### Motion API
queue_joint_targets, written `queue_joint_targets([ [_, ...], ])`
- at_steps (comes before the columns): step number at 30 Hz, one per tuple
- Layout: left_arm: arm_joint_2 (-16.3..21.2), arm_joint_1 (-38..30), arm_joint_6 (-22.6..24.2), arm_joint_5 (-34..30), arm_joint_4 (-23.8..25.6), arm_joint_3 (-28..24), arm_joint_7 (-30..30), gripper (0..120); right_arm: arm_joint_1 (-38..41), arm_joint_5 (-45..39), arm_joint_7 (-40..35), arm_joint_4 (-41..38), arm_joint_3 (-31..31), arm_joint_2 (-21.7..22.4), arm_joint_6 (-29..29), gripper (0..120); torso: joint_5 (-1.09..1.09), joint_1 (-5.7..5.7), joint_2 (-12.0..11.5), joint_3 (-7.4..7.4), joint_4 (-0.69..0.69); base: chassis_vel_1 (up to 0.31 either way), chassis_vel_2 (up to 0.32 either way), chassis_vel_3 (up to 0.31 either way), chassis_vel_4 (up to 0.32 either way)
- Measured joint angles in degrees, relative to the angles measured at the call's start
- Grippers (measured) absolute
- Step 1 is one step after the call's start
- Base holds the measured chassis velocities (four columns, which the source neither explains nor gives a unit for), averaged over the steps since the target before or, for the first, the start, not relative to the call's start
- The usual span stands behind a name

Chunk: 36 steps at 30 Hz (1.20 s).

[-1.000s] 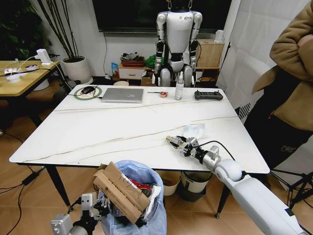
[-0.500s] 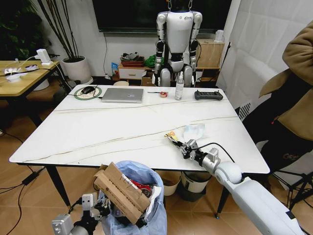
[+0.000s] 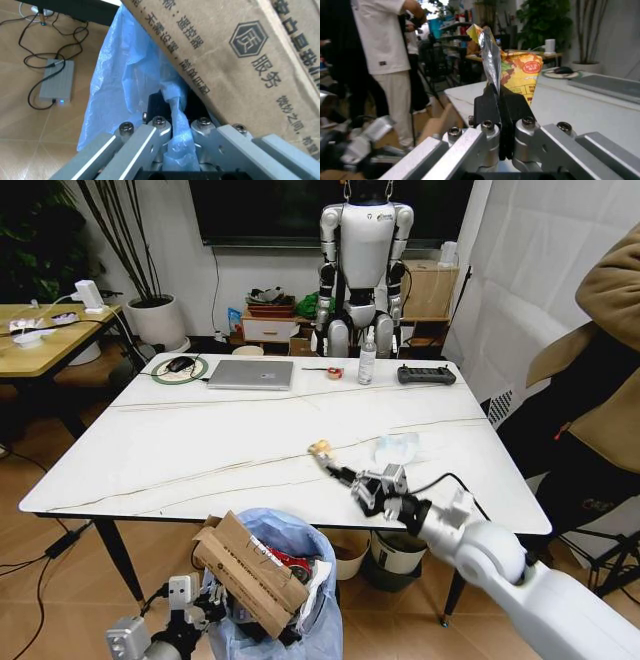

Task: Pick up the trash bin and place the trash from the table into it.

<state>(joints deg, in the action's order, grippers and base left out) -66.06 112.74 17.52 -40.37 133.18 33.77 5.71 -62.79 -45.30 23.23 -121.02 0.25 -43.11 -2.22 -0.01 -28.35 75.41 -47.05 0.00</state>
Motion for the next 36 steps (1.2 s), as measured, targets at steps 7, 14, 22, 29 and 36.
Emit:
queue_joint_targets([
  [7, -0.34, 0.09, 0.03, 0.06, 0.17, 0.22, 0.01, 0, -2.38, 0.07, -0.2, -2.71, -5.76, 1.36, -0.24, 0, 0.01, 0.0, 0.0, 0.0, 0.0, 0.0, 0.0, 0.0, 0.0],
  [14, -0.45, 0.09, 0.07, 0.06, 0.36, 0.26, 0.03, 0, -3.39, 2.25, -0.34, -1.9, -9.3, 0.48, -0.53, 0, 0.0, -0.01, 0.0, -0.01, 0.0, 0.0, 0.0, 0.0, 0.0],
  [22, -0.57, 0.1, 0.1, 0.05, 0.45, 0.08, 0.05, 0, -2.63, 3.11, -0.42, -0.07, -10.2, -0.28, -0.74, 0, 0.0, -0.01, -0.01, -0.01, 0.0, 0.0, 0.0, 0.0, 0.0],
  [29, -0.55, 0.19, 0.11, 0.05, 0.53, 0.11, 0.06, 0, -3.07, 5.0, -0.34, 2.05, -10.33, -1.09, -1.68, 0, 0.0, -0.01, -0.02, -0.01, 0.0, 0.0, 0.0, 0.0, 0.0],
  [36, -0.41, 0.17, 0.11, 0.01, 0.54, 0.08, 0.06, 0, -3.29, 5.82, -0.29, 2.58, -10.24, -1.49, -2.01, 5, 0.01, -0.01, -0.02, -0.01, 0.0, 0.0, 0.0, 0.0, 0.0],
])
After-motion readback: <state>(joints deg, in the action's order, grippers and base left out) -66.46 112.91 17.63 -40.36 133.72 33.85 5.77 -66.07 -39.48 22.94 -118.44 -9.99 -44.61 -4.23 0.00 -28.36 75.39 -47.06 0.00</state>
